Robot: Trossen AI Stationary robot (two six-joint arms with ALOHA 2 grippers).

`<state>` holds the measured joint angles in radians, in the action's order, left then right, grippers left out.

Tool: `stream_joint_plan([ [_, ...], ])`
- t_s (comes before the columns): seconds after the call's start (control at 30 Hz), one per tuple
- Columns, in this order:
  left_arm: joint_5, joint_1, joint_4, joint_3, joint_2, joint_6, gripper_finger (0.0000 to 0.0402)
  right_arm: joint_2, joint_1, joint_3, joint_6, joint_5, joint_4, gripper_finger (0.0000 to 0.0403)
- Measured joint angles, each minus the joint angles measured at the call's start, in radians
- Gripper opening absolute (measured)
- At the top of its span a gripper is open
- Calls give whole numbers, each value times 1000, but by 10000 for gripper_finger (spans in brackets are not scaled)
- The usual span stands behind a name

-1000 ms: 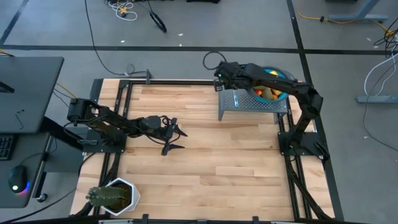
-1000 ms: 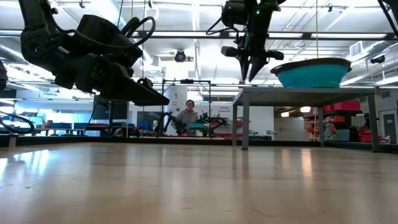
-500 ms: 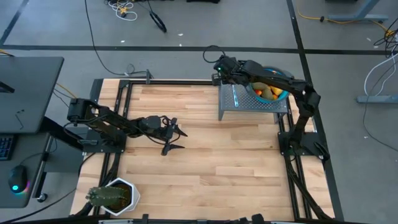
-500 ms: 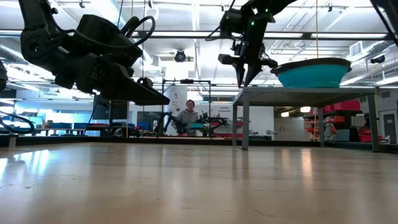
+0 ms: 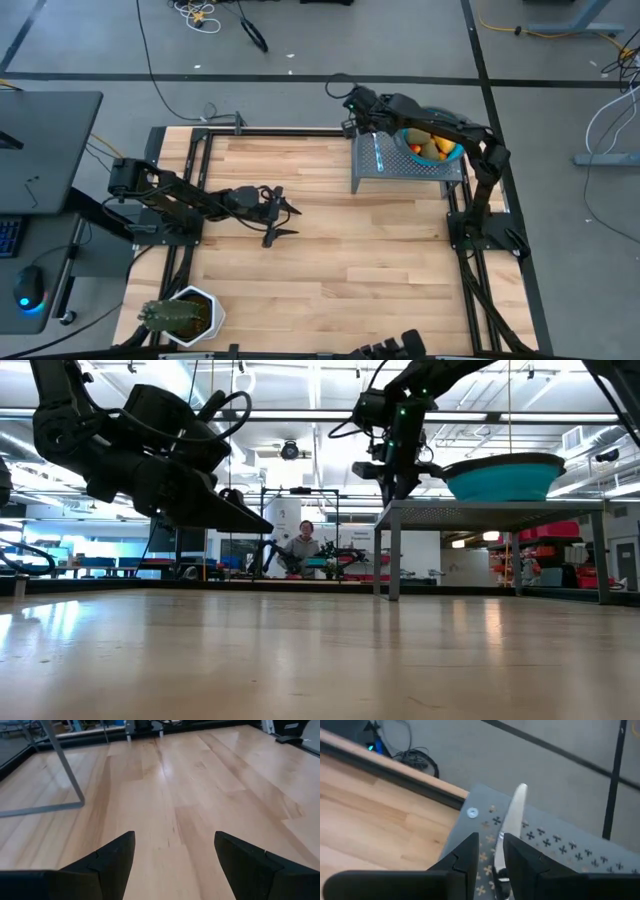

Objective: Pick & Place Fruit
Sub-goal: Put the blue table knife on the shelf

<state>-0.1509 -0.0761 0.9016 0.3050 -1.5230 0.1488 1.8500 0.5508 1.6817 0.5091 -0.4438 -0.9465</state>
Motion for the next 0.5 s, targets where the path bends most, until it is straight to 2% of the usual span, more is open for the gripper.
stream_joint_plan([
  [0.17,37,0,-6,0,0,-4,279,0,3,9,-93,8,50,100],
  [0.23,60,0,-6,0,0,-7,279,0,20,9,-116,42,61,99],
  [0.5,142,0,-23,0,0,-65,279,0,90,9,-135,60,38,99],
])
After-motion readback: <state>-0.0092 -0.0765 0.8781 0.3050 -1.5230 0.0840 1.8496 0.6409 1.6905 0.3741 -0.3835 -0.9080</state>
